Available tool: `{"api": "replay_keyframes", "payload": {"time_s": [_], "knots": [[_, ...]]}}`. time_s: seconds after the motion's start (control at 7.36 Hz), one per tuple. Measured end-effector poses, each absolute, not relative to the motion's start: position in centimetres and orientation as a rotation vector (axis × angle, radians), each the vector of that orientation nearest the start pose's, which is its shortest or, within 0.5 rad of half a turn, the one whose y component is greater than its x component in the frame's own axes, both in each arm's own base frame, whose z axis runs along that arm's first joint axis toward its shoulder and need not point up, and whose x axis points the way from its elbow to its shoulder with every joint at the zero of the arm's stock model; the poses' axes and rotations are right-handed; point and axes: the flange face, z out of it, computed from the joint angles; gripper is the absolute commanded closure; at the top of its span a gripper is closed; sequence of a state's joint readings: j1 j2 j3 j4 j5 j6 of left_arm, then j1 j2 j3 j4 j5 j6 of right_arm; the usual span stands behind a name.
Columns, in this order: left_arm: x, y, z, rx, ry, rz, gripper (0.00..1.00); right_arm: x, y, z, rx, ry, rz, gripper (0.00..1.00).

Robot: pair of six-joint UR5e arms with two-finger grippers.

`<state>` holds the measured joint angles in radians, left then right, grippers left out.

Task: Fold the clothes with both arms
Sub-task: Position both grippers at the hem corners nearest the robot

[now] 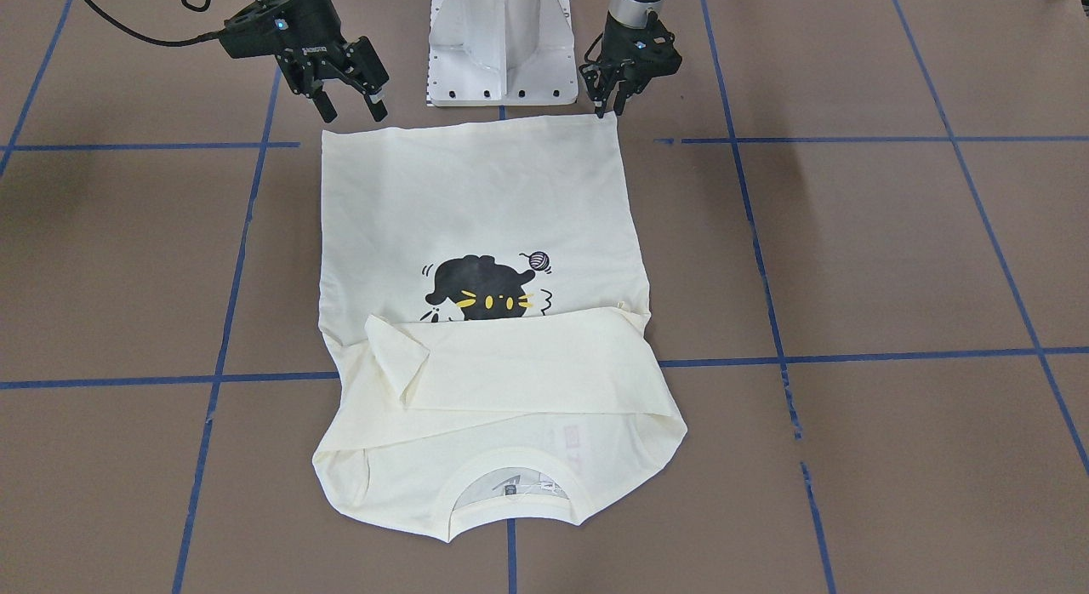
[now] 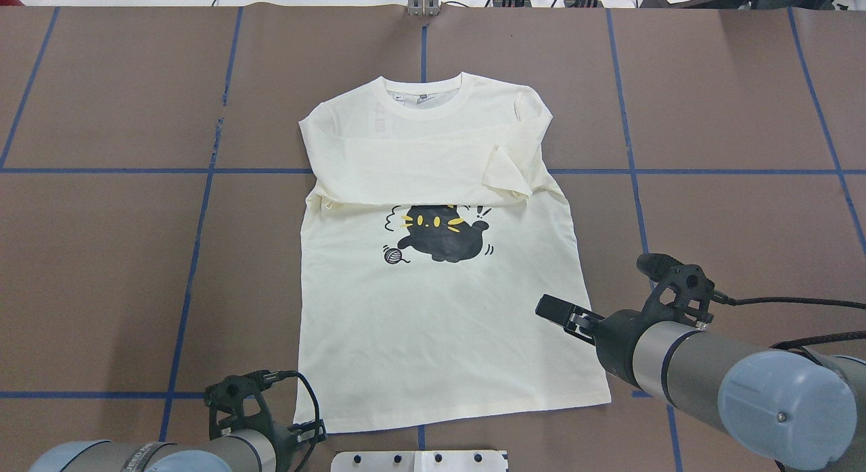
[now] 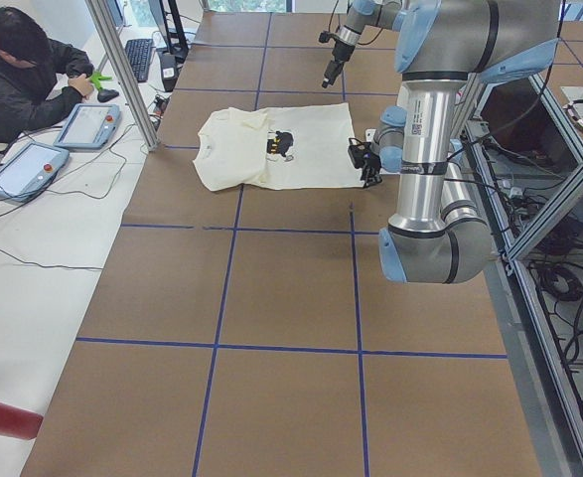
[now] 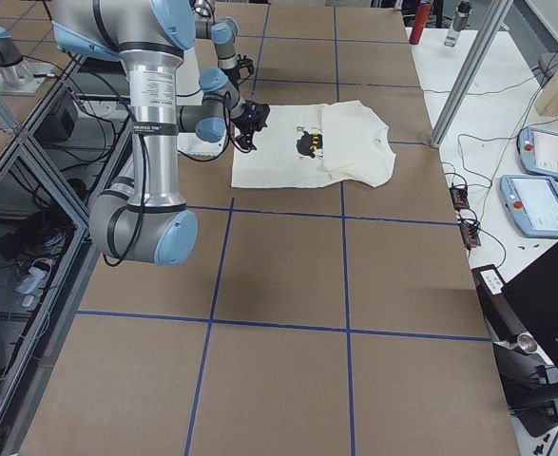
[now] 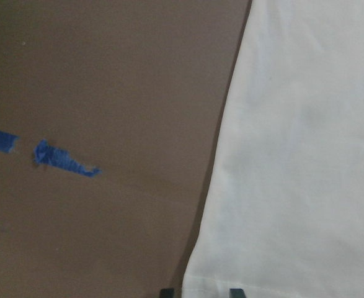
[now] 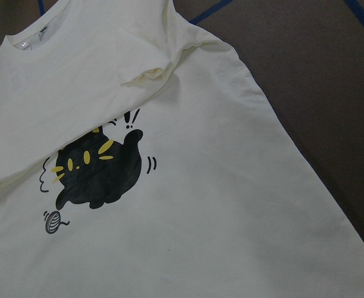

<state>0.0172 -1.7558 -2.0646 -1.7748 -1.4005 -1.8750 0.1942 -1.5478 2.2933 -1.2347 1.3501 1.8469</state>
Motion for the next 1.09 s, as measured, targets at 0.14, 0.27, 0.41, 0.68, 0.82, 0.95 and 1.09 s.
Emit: {"api": "replay_keyframes", "payload": {"time_s": [0.14,0.27,0.41,0.68,0.82,0.95,1.09], "knots": [[52.58,-14.13,32.02,0.017,0.897,-0.343,0.59,-39.3,-23.47,27.9,0.16,-1.099,0.541,0.0],[52.6,-14.16,32.06,0.017,0.896,-0.343,0.63,-39.37,-23.37,27.89,0.163,-1.099,0.541,0.0],[52.61,-14.21,32.11,0.018,0.895,-0.344,0.67,-39.42,-23.28,27.89,0.164,-1.099,0.54,0.0],[52.8,-14.23,32.43,0.019,0.888,-0.345,0.91,-39.52,-23.13,27.88,0.163,-1.1,0.538,0.0],[52.89,-14.22,32.6,0.019,0.884,-0.345,1.0,-39.54,-23.09,27.87,0.165,-1.101,0.538,0.0],[52.91,-14.22,32.63,0.019,0.884,-0.345,1.0,-39.57,-23.05,27.86,0.168,-1.101,0.538,0.0],[52.84,-14.28,32.54,0.02,0.886,-0.346,1.0,-39.6,-23.01,27.86,0.169,-1.101,0.538,0.0]]}}
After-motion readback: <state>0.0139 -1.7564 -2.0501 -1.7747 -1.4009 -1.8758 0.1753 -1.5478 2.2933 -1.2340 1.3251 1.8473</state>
